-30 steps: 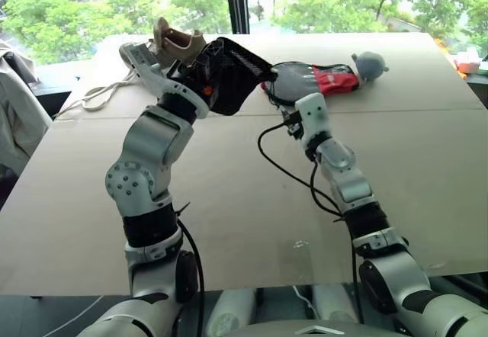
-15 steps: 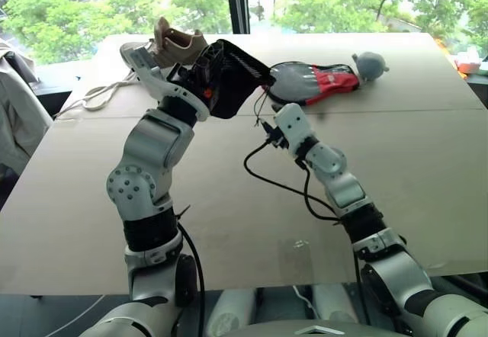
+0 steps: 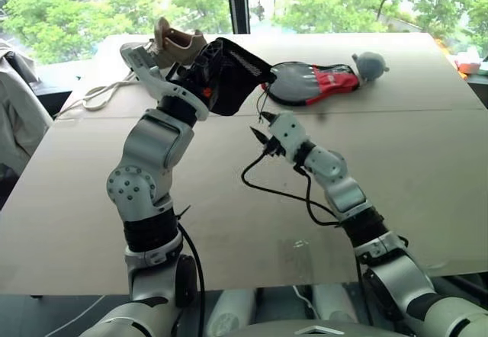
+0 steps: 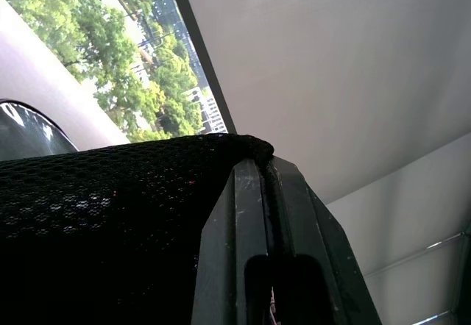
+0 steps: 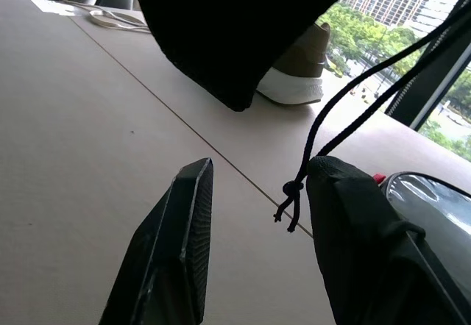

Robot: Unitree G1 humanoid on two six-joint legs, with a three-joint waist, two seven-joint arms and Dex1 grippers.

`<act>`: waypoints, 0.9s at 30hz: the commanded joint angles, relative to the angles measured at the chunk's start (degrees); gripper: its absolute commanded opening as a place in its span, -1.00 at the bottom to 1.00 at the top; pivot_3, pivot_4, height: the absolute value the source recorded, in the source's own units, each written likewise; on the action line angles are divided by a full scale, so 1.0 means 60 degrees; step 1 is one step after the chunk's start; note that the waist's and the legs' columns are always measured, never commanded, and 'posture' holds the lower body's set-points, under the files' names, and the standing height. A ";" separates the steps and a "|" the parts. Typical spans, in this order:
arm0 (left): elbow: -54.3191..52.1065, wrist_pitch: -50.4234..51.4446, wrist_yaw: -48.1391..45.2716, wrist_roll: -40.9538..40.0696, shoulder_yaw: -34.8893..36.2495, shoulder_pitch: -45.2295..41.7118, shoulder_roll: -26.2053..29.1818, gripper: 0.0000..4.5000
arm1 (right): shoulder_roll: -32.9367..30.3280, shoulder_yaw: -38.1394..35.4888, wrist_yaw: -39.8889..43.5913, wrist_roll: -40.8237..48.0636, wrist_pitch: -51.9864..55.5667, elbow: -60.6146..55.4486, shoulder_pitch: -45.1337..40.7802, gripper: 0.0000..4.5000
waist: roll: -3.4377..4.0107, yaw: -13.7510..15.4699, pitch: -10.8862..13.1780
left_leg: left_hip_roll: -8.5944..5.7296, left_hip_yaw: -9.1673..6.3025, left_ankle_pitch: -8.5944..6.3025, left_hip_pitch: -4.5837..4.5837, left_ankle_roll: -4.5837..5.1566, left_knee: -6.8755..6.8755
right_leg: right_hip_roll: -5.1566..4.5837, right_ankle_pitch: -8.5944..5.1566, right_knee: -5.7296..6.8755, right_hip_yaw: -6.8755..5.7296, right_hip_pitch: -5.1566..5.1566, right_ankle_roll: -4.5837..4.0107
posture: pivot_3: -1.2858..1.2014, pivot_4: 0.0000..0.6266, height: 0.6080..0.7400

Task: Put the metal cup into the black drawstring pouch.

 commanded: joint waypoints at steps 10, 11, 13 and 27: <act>-0.0391 -0.0094 -0.0127 -0.0204 -0.0057 -0.0209 0.0104 -1.00 | 0.0519 -0.0847 -0.0509 0.0759 0.0644 0.0224 -0.0403 -0.09 | 0.0001 -0.0027 0.0000 | 0.0001 0.0002 0.0000 0.0000 0.0000 -0.0003 | 0.0001 0.0000 0.0000 0.0001 -0.0002 0.0000 | 0.03 -0.52 0.94; -0.0394 -0.0091 -0.0134 -0.0205 -0.0063 -0.0204 0.0108 -1.00 | 0.0550 -0.0867 -0.0574 0.0742 0.0610 0.0342 -0.0454 -0.09 | 0.0001 -0.0027 0.0000 | 0.0001 0.0002 0.0000 0.0000 0.0000 -0.0003 | 0.0001 0.0000 0.0000 0.0001 -0.0002 0.0000 | 0.03 -0.52 0.94; -0.0397 -0.0093 -0.0135 -0.0211 -0.0068 -0.0204 0.0110 -1.00 | 0.0597 -0.0910 -0.0702 0.0714 0.0541 0.0559 -0.0551 -0.09 | 0.0001 -0.0029 0.0000 | 0.0001 0.0002 0.0000 0.0000 0.0000 -0.0002 | 0.0001 0.0000 0.0000 0.0001 -0.0002 0.0000 | 0.03 -0.52 0.94; -0.0464 -0.0119 -0.0149 -0.0148 -0.0115 -0.0073 0.0063 -1.00 | 0.0594 -0.0941 -0.0831 0.0716 0.0383 0.0522 -0.0546 -0.99 | 0.0001 -0.0033 0.0000 | 0.0001 0.0002 0.0000 0.0000 0.0000 -0.0005 | 0.0002 0.0000 0.0000 0.0001 -0.0002 -0.0001 | 0.03 -0.52 0.94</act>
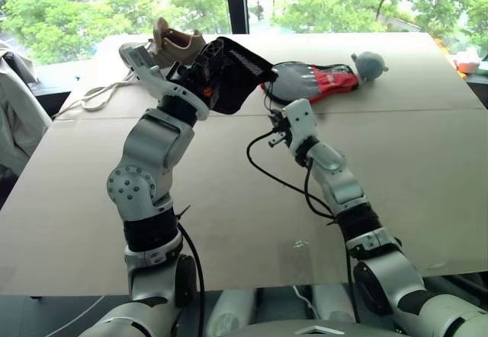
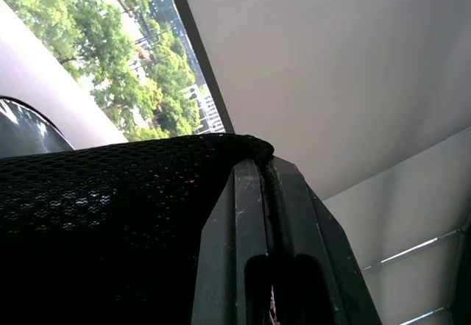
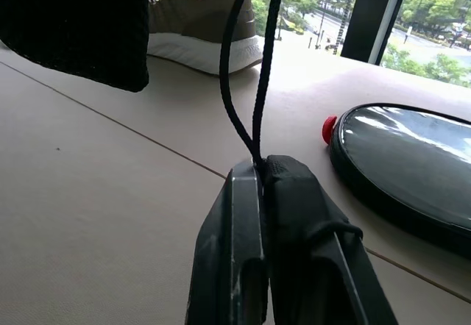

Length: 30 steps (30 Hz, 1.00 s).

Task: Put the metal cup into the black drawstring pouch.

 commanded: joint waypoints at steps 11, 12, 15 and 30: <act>-0.1252 -0.0071 -0.1553 -0.0251 0.0299 0.1247 0.0281 -0.32 | -0.1861 -0.0322 -0.0949 -0.1351 -0.1899 -0.0725 -0.1124 -1.00 | 0.0002 0.0001 0.0001 | -0.0001 0.0005 0.0000 -0.0001 0.0000 -0.0003 | -0.0001 -0.0001 -0.0002 0.0003 -0.0002 -0.0001 | 0.03 -0.52 0.94; -0.1254 0.0081 -0.1609 -0.0286 0.0270 0.1454 0.0462 -0.11 | -0.2053 -0.0338 -0.0989 -0.1459 -0.2081 -0.0872 -0.1208 -1.00 | 0.0003 -0.0011 0.0002 | 0.0002 0.0006 0.0000 -0.0001 0.0000 -0.0004 | 0.0001 -0.0001 -0.0002 0.0003 -0.0002 -0.0001 | 0.03 -0.52 0.94; -0.1251 0.0406 -0.1845 -0.0614 0.0280 0.1968 0.0909 0.54 | -0.2534 -0.0370 -0.0987 -0.1728 -0.2465 -0.1263 -0.1419 -1.00 | 0.0003 -0.0022 0.0002 | 0.0005 0.0013 0.0000 0.0004 0.0000 -0.0014 | 0.0004 -0.0001 -0.0002 0.0012 -0.0005 -0.0002 | 0.03 -0.52 0.94; 0.0127 0.0284 -0.5212 0.4091 -0.1433 0.0041 0.2071 0.80 | -0.2562 -0.0606 0.0571 0.0133 -0.2337 -0.2995 -0.2814 -1.00 | 0.0001 0.0003 0.0006 | 0.0001 0.0012 0.0001 0.0004 0.0000 -0.0021 | 0.0002 0.0000 -0.0012 0.0010 0.0000 -0.0001 | 0.03 -0.52 0.94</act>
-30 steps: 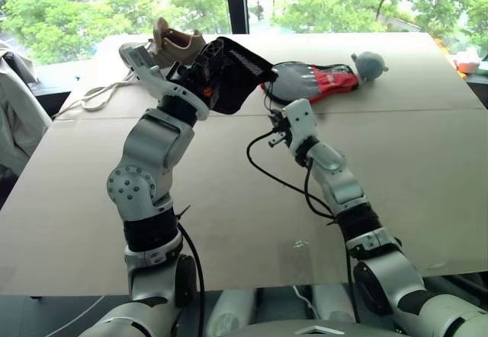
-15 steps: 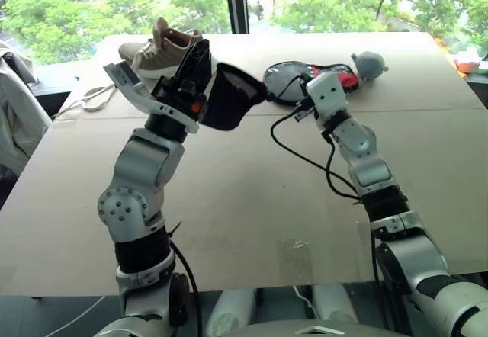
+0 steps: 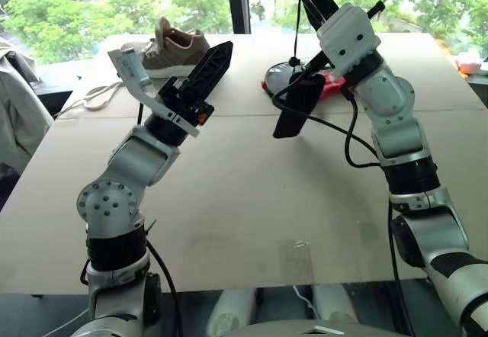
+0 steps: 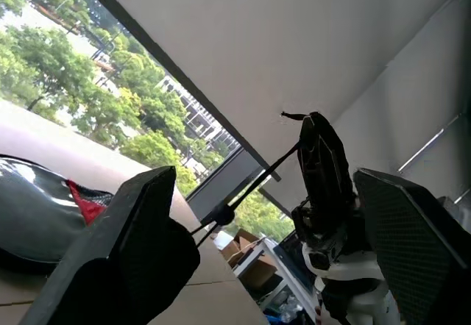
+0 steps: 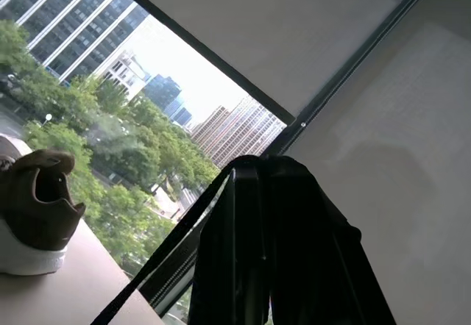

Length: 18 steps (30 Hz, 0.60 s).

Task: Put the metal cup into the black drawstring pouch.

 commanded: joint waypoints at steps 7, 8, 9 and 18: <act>0.1607 -0.1462 -0.2490 0.5399 -0.2084 -0.1439 -0.0275 0.80 | 0.0347 -0.0282 0.0863 0.1433 0.0556 -0.0596 -0.0197 -1.00 | 0.0002 -0.0021 0.0001 | -0.0001 0.0000 0.0000 0.0000 0.0000 -0.0048 | -0.0001 0.0000 -0.0023 0.0002 -0.0014 -0.0001 | 0.03 -0.52 0.94; 0.1741 -0.1574 -0.2574 0.5646 -0.2099 -0.1487 -0.0442 0.80 | 0.0386 -0.0291 0.0895 0.1508 0.0603 -0.0596 -0.0210 -1.00 | 0.0002 -0.0023 0.0001 | -0.0001 0.0001 0.0000 -0.0004 0.0000 -0.0057 | -0.0002 0.0000 -0.0024 0.0005 -0.0024 -0.0001 | 0.03 -0.52 0.94; 0.1907 -0.1752 -0.2661 0.5945 -0.2162 -0.1479 -0.0645 0.80 | 0.0418 -0.0256 0.0925 0.1514 0.0619 -0.0607 -0.0193 -1.00 | 0.0002 -0.0028 0.0001 | 0.0000 0.0002 0.0001 -0.0009 -0.0001 -0.0067 | -0.0004 0.0000 -0.0024 0.0008 -0.0034 -0.0002 | 0.03 -0.52 0.94; 0.2120 -0.2271 -0.3034 0.6751 -0.1608 -0.1412 -0.1805 0.80 | 0.0558 -0.0089 0.1231 0.1581 0.0901 -0.0871 -0.0009 -1.00 | 0.0001 -0.0050 0.0001 | 0.0005 0.0057 0.0004 -0.0027 -0.0003 -0.0091 | -0.0006 0.0001 -0.0017 0.0065 -0.0089 0.0000 | 0.03 -0.52 0.94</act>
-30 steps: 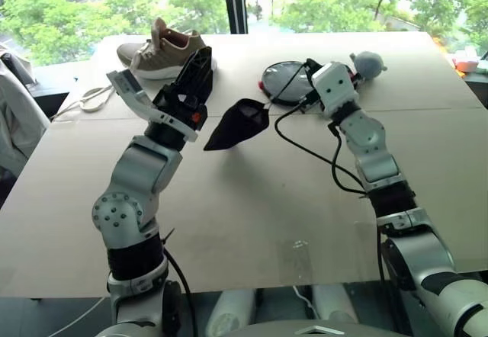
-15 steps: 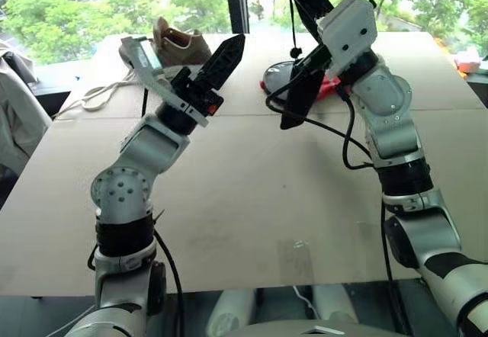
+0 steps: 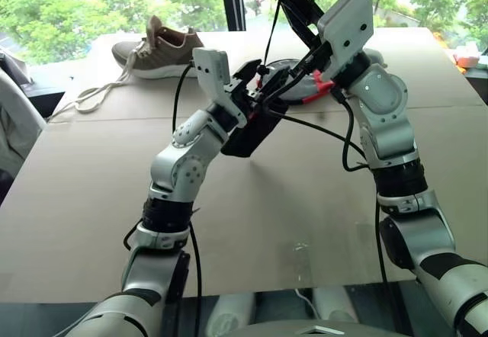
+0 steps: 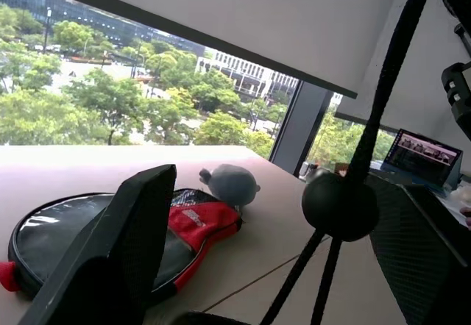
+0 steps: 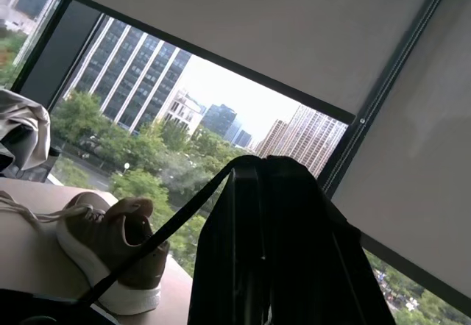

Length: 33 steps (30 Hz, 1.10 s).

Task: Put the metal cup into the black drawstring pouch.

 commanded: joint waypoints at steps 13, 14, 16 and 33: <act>-0.0639 0.0516 -0.0712 -0.0222 0.0553 0.0120 -0.0667 -0.96 | 0.0082 0.0009 0.0150 0.0020 0.0398 -0.0956 0.0223 -1.00 | -0.0001 -0.0001 -0.0001 | 0.0000 0.0007 0.0001 0.0003 0.0001 0.0022 | 0.0003 0.0000 0.0031 0.0005 -0.0001 0.0000 | 0.03 -0.52 0.94; -0.0628 0.0583 -0.0718 -0.0137 0.0509 0.0121 -0.0658 -0.96 | 0.0086 0.0005 0.0148 0.0023 0.0422 -0.0983 0.0231 -1.00 | -0.0001 -0.0001 -0.0001 | 0.0000 0.0007 0.0000 0.0003 0.0001 0.0022 | 0.0003 0.0000 0.0033 0.0005 -0.0001 0.0000 | 0.03 -0.52 0.94; -0.0567 0.0654 -0.0712 0.0037 0.0446 0.0098 -0.0663 -0.96 | 0.0092 -0.0005 0.0144 0.0027 0.0463 -0.1019 0.0234 -1.00 | -0.0001 -0.0001 -0.0001 | 0.0000 0.0006 0.0001 0.0004 0.0000 0.0022 | 0.0004 0.0000 0.0034 0.0005 -0.0001 0.0000 | 0.03 -0.52 0.94; -0.0399 0.0373 -0.0948 0.1667 0.0081 0.0037 -0.0484 0.40 | 0.0227 -0.0039 0.0136 0.0118 0.0701 -0.1255 0.0242 -1.00 | -0.0001 -0.0003 -0.0001 | 0.0001 0.0010 0.0001 0.0007 0.0000 0.0026 | 0.0004 0.0000 0.0040 0.0009 -0.0001 0.0000 | 0.03 -0.52 0.94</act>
